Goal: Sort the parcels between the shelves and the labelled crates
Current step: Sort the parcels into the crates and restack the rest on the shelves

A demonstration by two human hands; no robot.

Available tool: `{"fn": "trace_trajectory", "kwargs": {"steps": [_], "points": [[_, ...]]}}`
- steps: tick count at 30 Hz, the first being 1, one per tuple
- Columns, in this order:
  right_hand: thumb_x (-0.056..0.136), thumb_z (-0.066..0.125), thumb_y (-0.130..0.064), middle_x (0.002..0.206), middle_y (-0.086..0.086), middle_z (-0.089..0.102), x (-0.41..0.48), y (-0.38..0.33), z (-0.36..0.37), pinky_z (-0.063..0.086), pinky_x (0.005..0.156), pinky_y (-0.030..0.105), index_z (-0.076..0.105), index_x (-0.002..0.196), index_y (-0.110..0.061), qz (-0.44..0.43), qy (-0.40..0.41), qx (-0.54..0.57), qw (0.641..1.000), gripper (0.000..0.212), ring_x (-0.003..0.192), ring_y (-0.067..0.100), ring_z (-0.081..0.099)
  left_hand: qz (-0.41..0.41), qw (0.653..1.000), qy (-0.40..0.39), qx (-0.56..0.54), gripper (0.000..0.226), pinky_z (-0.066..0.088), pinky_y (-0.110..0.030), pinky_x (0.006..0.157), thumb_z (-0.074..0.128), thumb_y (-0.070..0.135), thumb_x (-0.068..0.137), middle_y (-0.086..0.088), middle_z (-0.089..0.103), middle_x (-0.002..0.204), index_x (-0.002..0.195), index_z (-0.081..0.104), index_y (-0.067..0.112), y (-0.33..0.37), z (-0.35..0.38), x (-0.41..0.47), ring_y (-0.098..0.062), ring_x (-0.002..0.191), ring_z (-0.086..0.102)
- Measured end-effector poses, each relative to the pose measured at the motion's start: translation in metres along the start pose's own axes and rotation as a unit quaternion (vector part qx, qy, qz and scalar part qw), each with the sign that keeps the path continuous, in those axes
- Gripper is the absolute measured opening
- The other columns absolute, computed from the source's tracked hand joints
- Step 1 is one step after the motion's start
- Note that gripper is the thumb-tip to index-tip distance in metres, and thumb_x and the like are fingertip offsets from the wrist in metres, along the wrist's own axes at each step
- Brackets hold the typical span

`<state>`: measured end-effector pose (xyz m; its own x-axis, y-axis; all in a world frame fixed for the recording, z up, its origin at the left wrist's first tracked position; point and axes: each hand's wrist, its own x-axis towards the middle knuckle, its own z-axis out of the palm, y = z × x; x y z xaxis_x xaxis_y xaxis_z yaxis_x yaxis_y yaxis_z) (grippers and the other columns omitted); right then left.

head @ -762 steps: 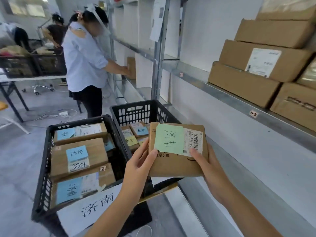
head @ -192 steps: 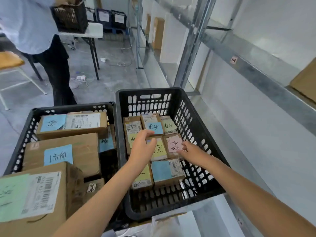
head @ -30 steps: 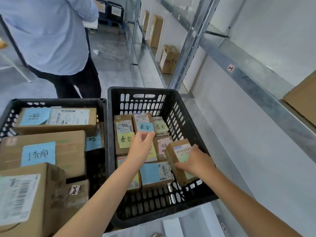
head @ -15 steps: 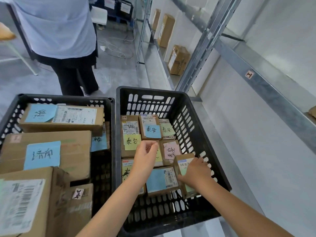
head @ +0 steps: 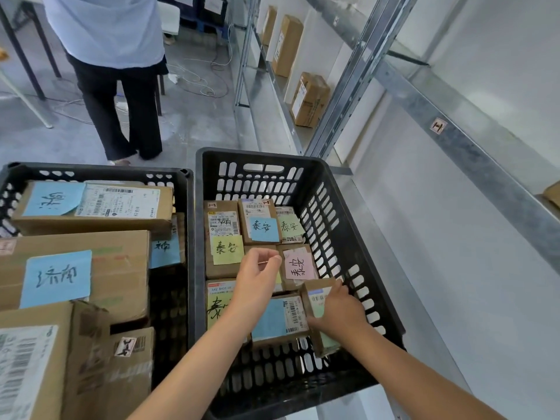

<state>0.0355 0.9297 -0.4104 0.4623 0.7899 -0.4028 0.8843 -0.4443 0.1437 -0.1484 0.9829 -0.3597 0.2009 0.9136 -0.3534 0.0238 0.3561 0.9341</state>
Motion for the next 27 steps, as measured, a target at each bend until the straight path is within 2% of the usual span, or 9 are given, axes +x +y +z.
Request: {"fn": "trace_trajectory", "kwargs": {"steps": [2,4,6,8,11,15,21,24,27], "points": [[0.076,0.064,-0.071,0.137,0.011,0.046,0.001,-0.001,0.003,0.046,0.078,0.028,-0.003,0.153,0.008,0.003,-0.005,-0.003,1.0,0.129,0.116,0.021,0.055,0.002,1.0,-0.002,0.008,0.008,0.039,-0.019,0.07,0.051,0.026,0.1,0.007,0.057,0.114,0.099,0.059,0.028,0.001,0.001,0.0,-0.014,0.104,0.058],[0.077,0.051,-0.082,0.132,0.011,0.054,0.001,-0.002,-0.001,0.049,0.08,0.03,-0.004,0.152,0.011,-0.008,-0.008,-0.069,0.998,0.131,0.111,0.02,0.058,0.001,1.0,0.0,0.007,0.008,0.041,-0.021,0.072,0.051,0.025,0.1,0.005,0.058,0.114,0.102,0.059,0.026,0.0,-0.001,0.0,-0.016,0.106,0.058],[0.074,0.037,-0.091,0.122,0.011,0.059,-0.001,-0.002,-0.009,0.052,0.079,0.031,0.01,0.15,0.013,-0.041,-0.005,-0.166,0.985,0.132,0.103,0.021,0.06,-0.001,1.0,0.004,0.005,0.01,0.042,-0.025,0.077,0.051,0.026,0.1,0.004,0.059,0.115,0.104,0.059,0.024,-0.001,-0.004,0.001,-0.018,0.108,0.058],[0.074,0.039,-0.09,0.124,0.012,0.054,-0.004,0.0,-0.019,0.049,0.087,0.034,0.034,0.144,0.005,-0.109,0.018,-0.226,0.968,0.118,0.108,0.024,0.053,-0.003,1.0,0.009,0.003,0.01,0.042,-0.028,0.08,0.051,0.027,0.1,0.005,0.058,0.115,0.105,0.06,0.024,-0.002,-0.006,0.002,-0.019,0.109,0.058],[0.079,0.064,-0.068,0.142,0.007,0.039,-0.008,0.008,-0.026,0.045,0.101,0.037,0.037,0.143,-0.005,-0.228,-0.005,-0.189,0.955,0.094,0.126,0.022,0.043,-0.002,1.0,0.003,0.001,0.009,0.043,-0.027,0.079,0.051,0.027,0.1,0.007,0.059,0.113,0.104,0.059,0.026,-0.004,-0.005,0.003,-0.017,0.108,0.058],[0.073,0.086,-0.032,0.159,0.002,0.017,-0.003,0.02,-0.034,0.042,0.109,0.041,0.018,0.155,-0.009,-0.23,-0.098,-0.103,0.963,0.11,0.139,0.024,0.037,-0.001,1.0,-0.005,-0.004,0.008,0.049,-0.035,0.096,0.052,0.028,0.1,0.007,0.059,0.112,0.103,0.06,0.026,-0.005,-0.003,0.004,-0.013,0.107,0.058],[0.07,0.088,-0.025,0.164,0.014,0.005,0.012,0.018,-0.013,0.037,0.114,0.04,0.005,0.156,0.0,-0.22,-0.071,-0.161,0.96,0.123,0.15,0.029,0.017,-0.005,1.0,-0.013,-0.009,0.008,0.049,-0.028,0.087,0.052,0.03,0.1,0.01,0.061,0.108,0.1,0.06,0.029,-0.005,0.0,0.004,-0.012,0.104,0.06],[0.073,0.086,-0.02,0.164,0.021,-0.002,0.018,0.017,0.005,0.03,0.119,0.04,-0.001,0.155,0.002,-0.224,-0.082,-0.163,0.957,0.122,0.152,0.033,0.008,-0.009,1.0,-0.014,-0.005,0.009,0.049,-0.033,0.093,0.052,0.029,0.1,0.009,0.061,0.108,0.102,0.06,0.027,-0.005,0.001,0.004,-0.013,0.105,0.06],[0.08,0.08,-0.014,0.161,0.03,-0.01,0.023,0.012,0.02,0.033,0.117,0.044,-0.006,0.153,0.006,-0.229,-0.081,-0.2,0.949,0.114,0.151,0.041,0.002,0.001,1.0,-0.005,-0.009,0.01,0.049,-0.037,0.098,0.052,0.027,0.1,0.006,0.062,0.109,0.104,0.061,0.024,-0.007,-0.001,0.005,-0.013,0.106,0.059]]}}
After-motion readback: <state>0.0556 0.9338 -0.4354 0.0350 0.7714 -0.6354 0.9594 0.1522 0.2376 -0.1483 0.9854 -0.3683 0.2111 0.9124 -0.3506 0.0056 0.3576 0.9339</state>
